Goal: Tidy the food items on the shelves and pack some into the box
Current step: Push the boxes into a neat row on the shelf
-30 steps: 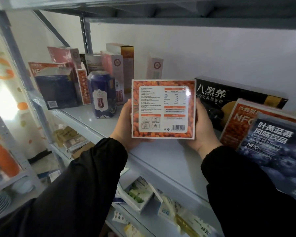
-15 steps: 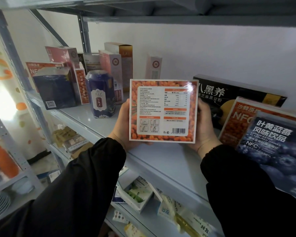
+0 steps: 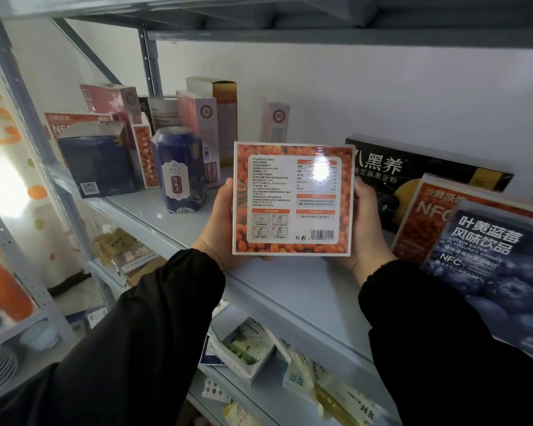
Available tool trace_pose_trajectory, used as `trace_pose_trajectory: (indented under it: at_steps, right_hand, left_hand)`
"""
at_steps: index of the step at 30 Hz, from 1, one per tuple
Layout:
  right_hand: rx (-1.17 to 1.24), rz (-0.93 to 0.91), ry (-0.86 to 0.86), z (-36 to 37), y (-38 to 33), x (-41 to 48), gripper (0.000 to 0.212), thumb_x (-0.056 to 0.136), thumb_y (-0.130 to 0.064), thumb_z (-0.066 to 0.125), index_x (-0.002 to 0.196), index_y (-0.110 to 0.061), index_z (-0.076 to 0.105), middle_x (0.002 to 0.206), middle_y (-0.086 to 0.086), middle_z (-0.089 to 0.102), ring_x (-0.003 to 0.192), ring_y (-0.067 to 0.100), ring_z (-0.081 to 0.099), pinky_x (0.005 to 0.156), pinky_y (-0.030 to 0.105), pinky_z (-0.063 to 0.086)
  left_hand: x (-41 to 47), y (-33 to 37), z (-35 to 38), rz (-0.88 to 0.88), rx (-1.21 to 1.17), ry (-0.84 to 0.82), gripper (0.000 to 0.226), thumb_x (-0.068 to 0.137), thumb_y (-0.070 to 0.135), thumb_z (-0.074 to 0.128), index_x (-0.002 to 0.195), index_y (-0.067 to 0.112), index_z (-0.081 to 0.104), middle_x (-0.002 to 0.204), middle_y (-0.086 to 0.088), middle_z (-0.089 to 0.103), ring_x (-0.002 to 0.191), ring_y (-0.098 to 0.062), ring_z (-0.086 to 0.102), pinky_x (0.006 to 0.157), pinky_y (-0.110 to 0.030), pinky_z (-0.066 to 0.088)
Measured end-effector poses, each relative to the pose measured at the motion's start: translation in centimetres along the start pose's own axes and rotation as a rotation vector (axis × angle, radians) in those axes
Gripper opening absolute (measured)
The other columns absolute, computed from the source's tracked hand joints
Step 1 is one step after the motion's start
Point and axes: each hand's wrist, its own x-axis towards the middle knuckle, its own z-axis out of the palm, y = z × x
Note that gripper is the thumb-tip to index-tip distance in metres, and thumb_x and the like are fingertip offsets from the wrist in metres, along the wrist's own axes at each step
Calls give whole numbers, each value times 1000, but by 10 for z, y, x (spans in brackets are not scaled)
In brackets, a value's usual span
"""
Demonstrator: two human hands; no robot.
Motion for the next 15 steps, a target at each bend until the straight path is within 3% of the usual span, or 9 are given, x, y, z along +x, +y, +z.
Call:
trace_pose_trajectory:
  at_steps: [2,3,5,6,8,10,13,15]
  right_hand:
    - [18,-6,-2,-1,0,2,55,108,-54,31,117,-19,72,116,10,77,106,30,75,83,47,62]
    - [29,-13,-4,-1,1,4,56,108,-55,31,124,-19,71,124,11,75,113,33,72,94,53,58]
    - [37,-32,-2,-1,4,8,56,107,-55,35,137,-19,64,134,12,70,124,35,67,108,61,48]
    - [31,-49,-7,-1,5,9,54,106,-55,40,140,-19,62,136,11,69,126,34,66,111,62,45]
    - [1,-84,-36,1,8,10,49,98,-53,53,134,-22,67,135,10,70,126,32,66,114,62,42]
    - [-65,-104,-85,2,11,10,45,93,-50,61,125,-22,72,133,13,70,126,32,66,117,62,40]
    - [-224,-117,-161,5,14,9,50,101,-46,57,141,-16,62,141,15,65,133,35,60,119,63,36]
    - [-343,-109,-227,8,17,6,73,93,-59,66,153,-20,50,151,13,57,141,36,52,121,64,32]
  left_hand:
    - [1,-1,2,50,2,91,74,90,80,32,131,31,68,137,-10,68,125,-42,64,102,-72,43]
    - [3,-2,2,81,21,152,76,91,78,29,136,27,63,139,-13,67,129,-44,60,107,-70,40]
    - [7,-5,4,140,94,249,80,95,75,30,143,17,56,135,-16,68,125,-41,63,99,-61,52]
    - [8,-6,5,173,118,290,75,97,69,44,145,13,53,132,-16,69,120,-38,66,92,-55,59]
    - [13,-10,1,247,162,342,61,93,38,67,146,13,48,129,-15,69,114,-33,68,92,-54,59]
    - [17,-13,-4,281,202,316,55,98,14,62,150,20,44,136,-16,66,118,-34,66,99,-57,56]
    - [14,-12,3,273,227,229,48,106,16,52,152,25,43,133,-12,69,113,-30,68,96,-57,56]
    - [11,-11,8,210,262,186,53,97,28,59,148,27,45,122,-7,74,104,-28,72,85,-51,61]
